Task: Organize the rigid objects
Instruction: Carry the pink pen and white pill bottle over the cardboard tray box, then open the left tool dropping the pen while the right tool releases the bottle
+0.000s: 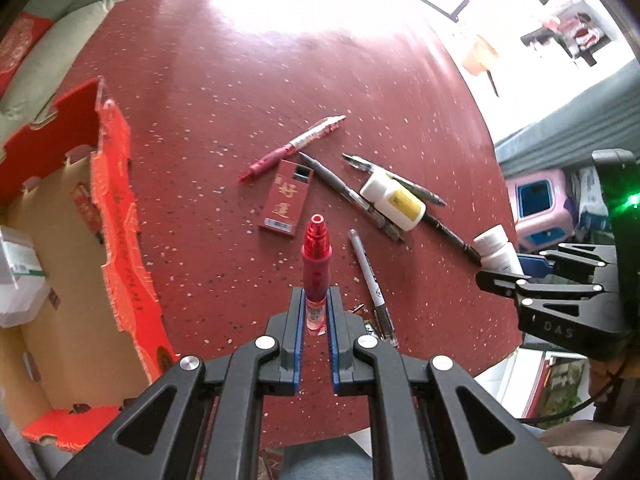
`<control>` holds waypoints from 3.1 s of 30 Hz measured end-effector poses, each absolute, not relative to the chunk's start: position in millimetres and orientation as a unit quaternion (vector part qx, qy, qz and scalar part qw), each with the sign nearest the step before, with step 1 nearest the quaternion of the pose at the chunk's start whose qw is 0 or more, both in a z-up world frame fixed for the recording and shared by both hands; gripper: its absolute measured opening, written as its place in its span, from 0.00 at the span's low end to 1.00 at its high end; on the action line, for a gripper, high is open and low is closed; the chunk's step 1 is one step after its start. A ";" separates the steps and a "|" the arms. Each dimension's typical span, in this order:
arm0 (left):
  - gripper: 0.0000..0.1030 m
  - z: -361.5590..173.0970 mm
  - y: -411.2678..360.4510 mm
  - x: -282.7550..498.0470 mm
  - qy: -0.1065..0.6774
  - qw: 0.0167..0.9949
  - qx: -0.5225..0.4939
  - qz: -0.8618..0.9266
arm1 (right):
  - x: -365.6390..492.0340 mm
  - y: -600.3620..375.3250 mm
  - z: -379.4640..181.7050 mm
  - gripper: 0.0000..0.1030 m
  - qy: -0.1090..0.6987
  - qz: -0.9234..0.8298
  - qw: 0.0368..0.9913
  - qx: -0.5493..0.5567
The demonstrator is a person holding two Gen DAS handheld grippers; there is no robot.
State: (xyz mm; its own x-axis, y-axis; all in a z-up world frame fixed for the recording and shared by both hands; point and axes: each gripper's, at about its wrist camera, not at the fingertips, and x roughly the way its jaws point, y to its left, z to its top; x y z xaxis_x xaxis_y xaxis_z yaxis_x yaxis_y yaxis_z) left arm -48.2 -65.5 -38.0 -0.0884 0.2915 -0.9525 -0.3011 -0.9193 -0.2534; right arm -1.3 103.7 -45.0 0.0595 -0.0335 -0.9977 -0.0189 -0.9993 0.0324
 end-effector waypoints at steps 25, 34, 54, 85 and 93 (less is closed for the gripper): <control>0.10 25.1 -193.1 -56.6 -0.123 0.063 -0.566 0.813 | -79.5 -31.3 12.9 0.33 0.061 -0.729 0.144 0.667; 0.10 31.2 -259.4 -51.9 -0.159 -0.032 -0.546 0.822 | -96.7 -100.9 20.0 0.33 0.089 -0.724 0.206 0.652; 0.10 13.2 -296.1 -74.8 -0.159 -0.066 -0.550 0.817 | -117.8 -185.2 5.8 0.33 0.135 -0.705 0.255 0.648; 0.10 -23.2 -306.6 -148.8 -0.101 -0.084 -0.582 0.803 | -154.9 -203.8 -40.2 0.33 0.148 -0.683 0.223 0.679; 0.85 -23.2 -300.3 -149.2 -0.046 -0.109 -0.569 0.813 | -153.1 -201.8 -49.6 0.36 0.147 -0.677 0.219 0.687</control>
